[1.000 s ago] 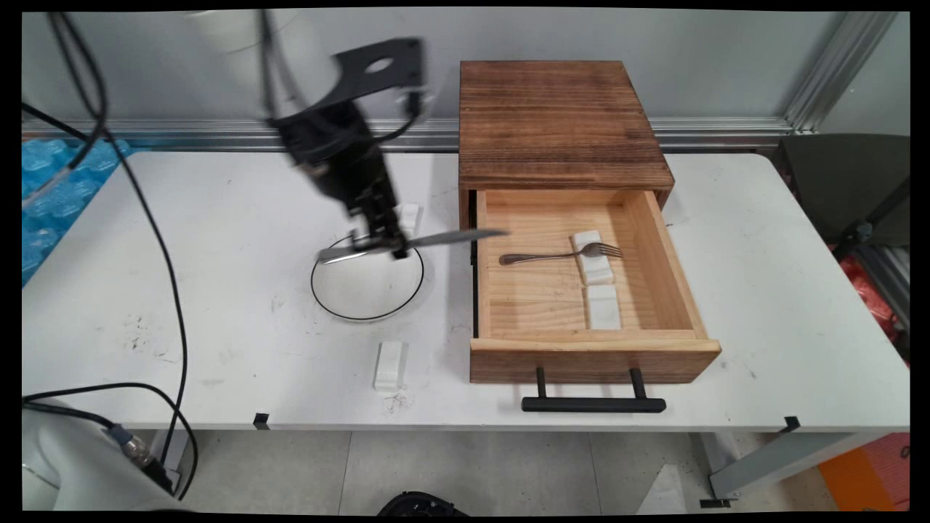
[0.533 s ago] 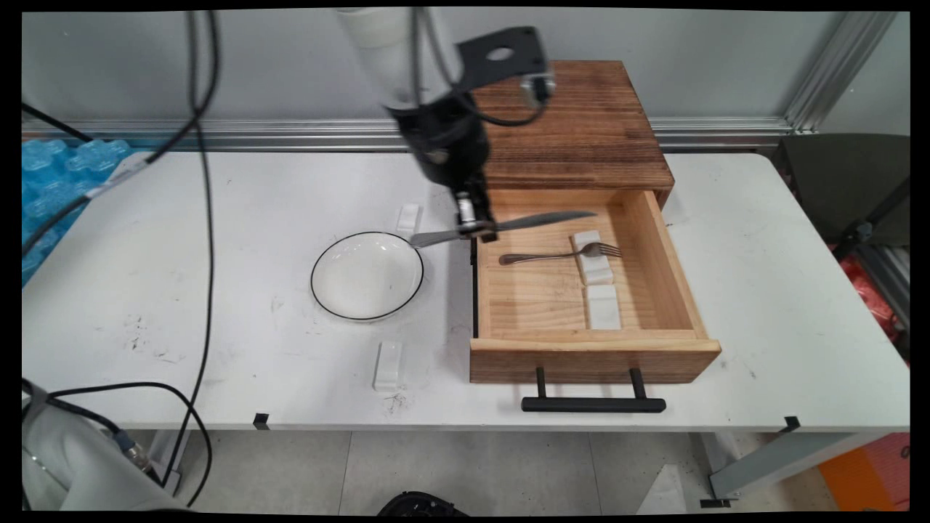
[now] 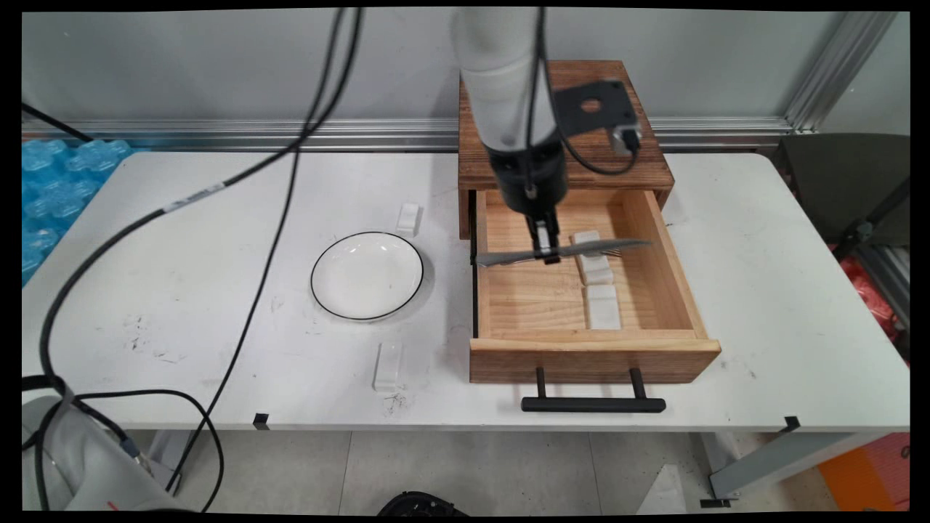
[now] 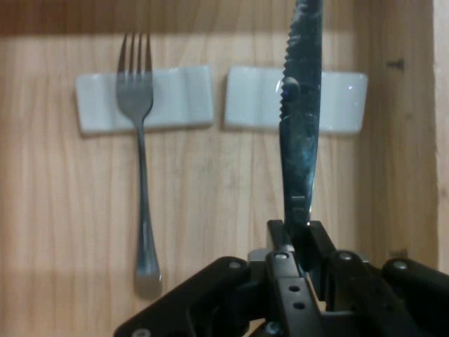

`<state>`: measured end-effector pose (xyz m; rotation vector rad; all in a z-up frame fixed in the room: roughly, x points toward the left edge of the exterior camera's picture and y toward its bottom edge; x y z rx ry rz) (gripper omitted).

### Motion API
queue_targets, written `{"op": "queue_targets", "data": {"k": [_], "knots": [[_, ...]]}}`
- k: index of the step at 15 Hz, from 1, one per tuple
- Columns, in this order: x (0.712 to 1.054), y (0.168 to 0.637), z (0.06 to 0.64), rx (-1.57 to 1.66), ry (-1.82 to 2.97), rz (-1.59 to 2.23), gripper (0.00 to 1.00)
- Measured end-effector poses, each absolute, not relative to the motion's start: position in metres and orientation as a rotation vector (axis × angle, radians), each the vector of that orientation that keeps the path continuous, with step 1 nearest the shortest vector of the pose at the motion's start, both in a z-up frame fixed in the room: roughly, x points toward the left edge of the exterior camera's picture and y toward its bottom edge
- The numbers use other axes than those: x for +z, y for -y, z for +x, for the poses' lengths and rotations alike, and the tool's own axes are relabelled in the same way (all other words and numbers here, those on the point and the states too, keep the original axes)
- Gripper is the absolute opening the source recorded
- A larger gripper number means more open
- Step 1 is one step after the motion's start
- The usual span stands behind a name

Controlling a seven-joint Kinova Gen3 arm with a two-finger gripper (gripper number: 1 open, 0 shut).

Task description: Place the picked object into the drawer

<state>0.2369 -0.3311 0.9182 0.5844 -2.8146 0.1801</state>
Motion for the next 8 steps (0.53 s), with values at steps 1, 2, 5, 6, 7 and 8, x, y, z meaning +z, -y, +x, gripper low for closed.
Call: {"op": "queue_targets", "data": {"k": [1,2,5,6,7,8], "knots": [[0.915,0.333,0.234,0.177,2.816,0.581,0.0],[0.908,0.337,0.228,0.171,2.819,0.573,0.0],[0.889,0.347,0.213,0.154,2.831,0.547,0.0],[0.882,0.35,0.209,0.149,2.835,0.536,0.0],[0.876,0.352,0.206,0.143,2.84,0.529,0.0],[0.869,0.354,0.204,0.135,2.845,0.523,0.0]]}}
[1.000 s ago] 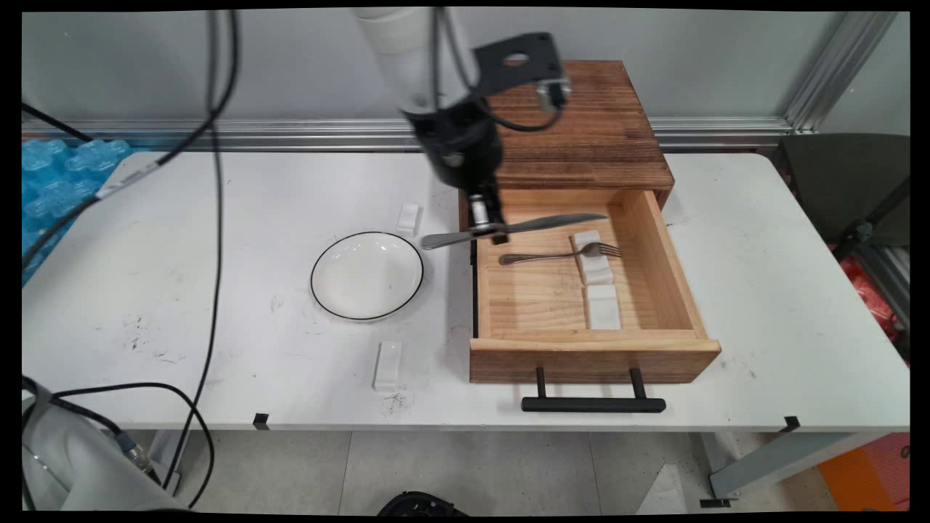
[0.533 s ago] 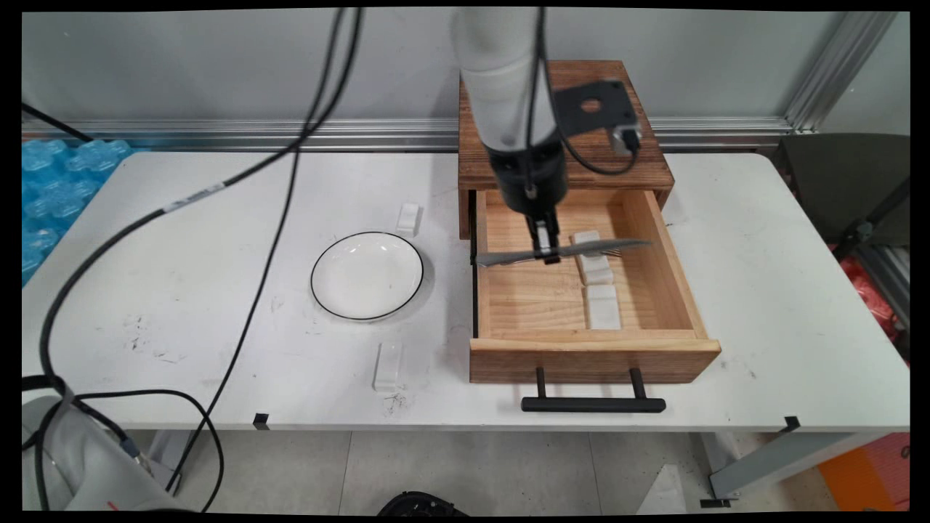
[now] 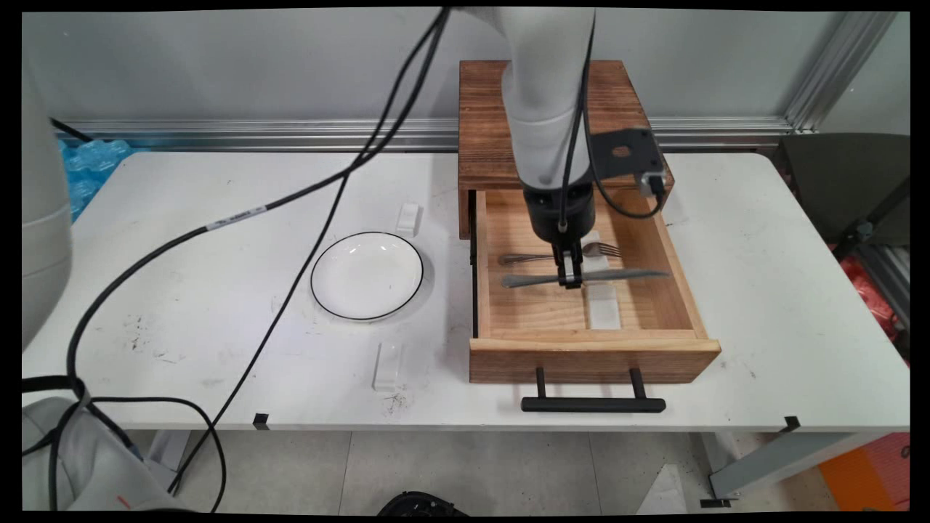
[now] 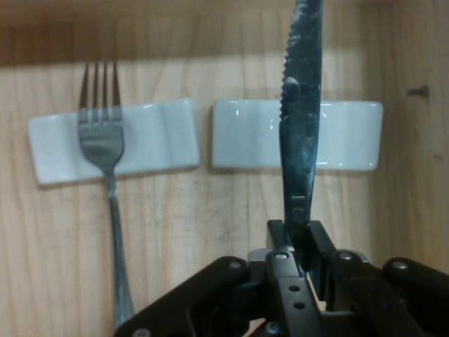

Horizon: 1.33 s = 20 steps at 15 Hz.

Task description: Place the picked object into the drawer

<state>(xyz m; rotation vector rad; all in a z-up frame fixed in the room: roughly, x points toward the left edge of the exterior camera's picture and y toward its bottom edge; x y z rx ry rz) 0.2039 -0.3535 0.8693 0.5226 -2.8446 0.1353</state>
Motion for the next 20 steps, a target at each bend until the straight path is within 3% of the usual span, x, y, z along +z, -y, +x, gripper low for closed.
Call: {"op": "queue_targets", "data": {"k": [17,18,20], "knots": [[0.805,0.369,0.188,0.084,2.864,0.513,0.0],[0.804,0.37,0.187,0.085,2.863,0.513,1.0],[0.803,0.372,0.186,0.085,2.858,0.512,1.0]]}}
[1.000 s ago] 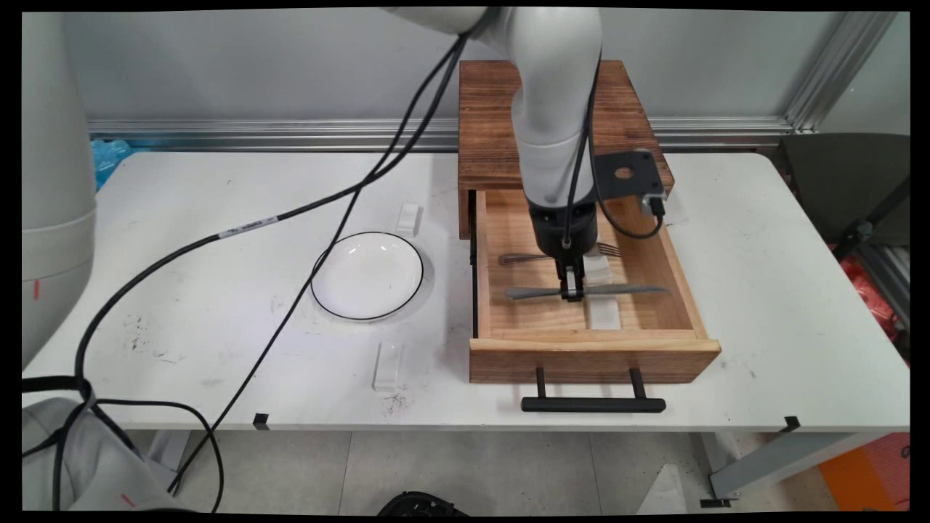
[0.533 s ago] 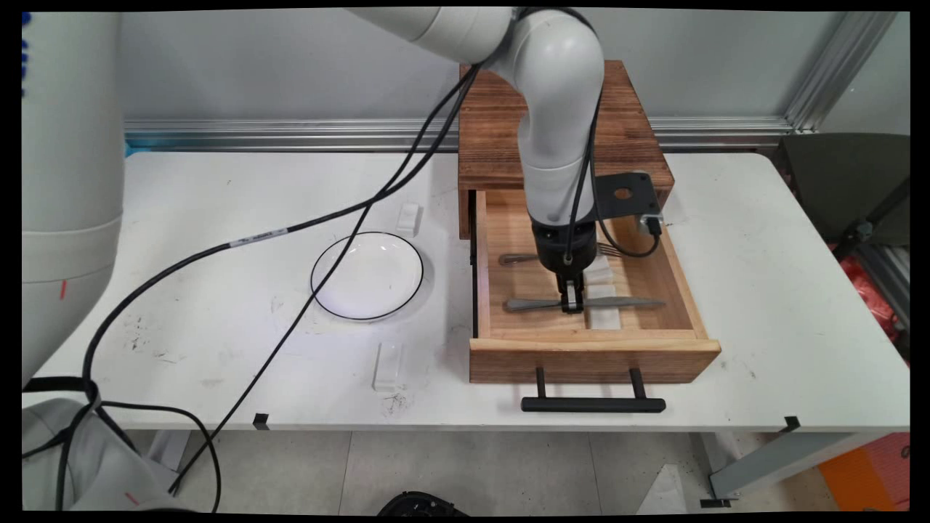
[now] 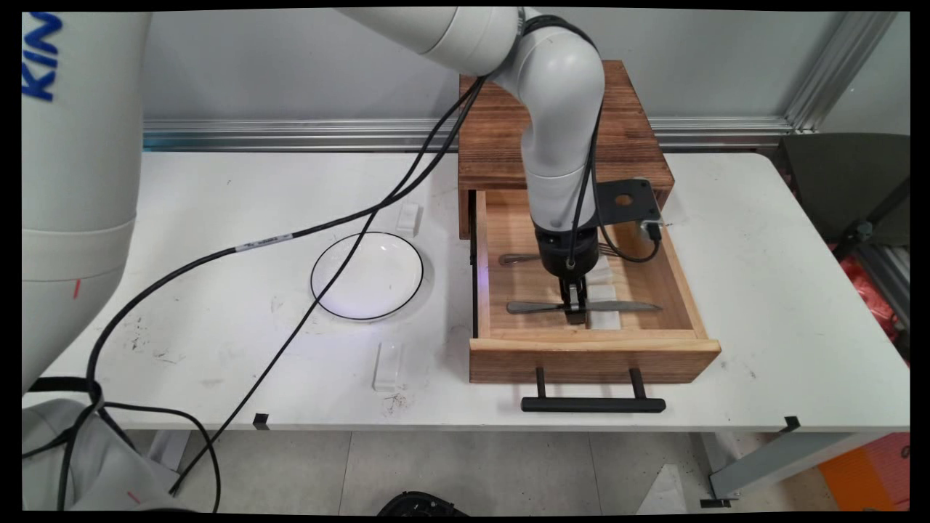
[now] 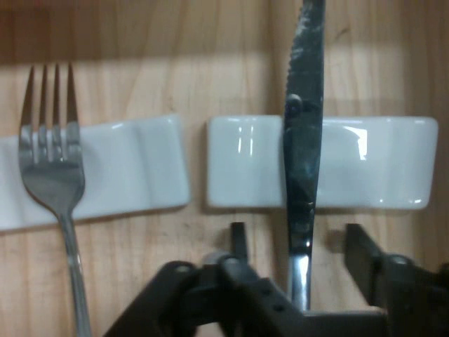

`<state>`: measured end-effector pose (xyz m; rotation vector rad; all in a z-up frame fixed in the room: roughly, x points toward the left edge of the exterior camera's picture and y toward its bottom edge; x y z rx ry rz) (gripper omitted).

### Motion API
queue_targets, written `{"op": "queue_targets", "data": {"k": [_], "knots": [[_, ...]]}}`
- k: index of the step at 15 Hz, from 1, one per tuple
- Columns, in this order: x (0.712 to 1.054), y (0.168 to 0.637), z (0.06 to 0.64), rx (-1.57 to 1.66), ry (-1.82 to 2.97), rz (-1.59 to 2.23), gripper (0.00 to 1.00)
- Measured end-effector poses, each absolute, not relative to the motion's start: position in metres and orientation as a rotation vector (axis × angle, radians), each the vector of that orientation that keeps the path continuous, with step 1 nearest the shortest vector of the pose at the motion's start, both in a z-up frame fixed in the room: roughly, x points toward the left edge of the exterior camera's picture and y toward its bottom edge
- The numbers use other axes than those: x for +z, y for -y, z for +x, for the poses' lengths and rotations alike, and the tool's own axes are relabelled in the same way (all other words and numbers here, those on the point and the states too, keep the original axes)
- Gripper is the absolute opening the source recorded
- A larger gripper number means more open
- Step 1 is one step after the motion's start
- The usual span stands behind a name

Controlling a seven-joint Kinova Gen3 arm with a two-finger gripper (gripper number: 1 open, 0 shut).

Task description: Place the picked object into the drawer

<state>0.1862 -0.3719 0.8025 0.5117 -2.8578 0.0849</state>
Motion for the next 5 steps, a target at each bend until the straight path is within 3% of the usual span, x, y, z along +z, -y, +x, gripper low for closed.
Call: {"op": "queue_targets", "data": {"k": [5], "knots": [[0.814,0.376,0.183,0.092,2.835,0.501,1.0]]}}
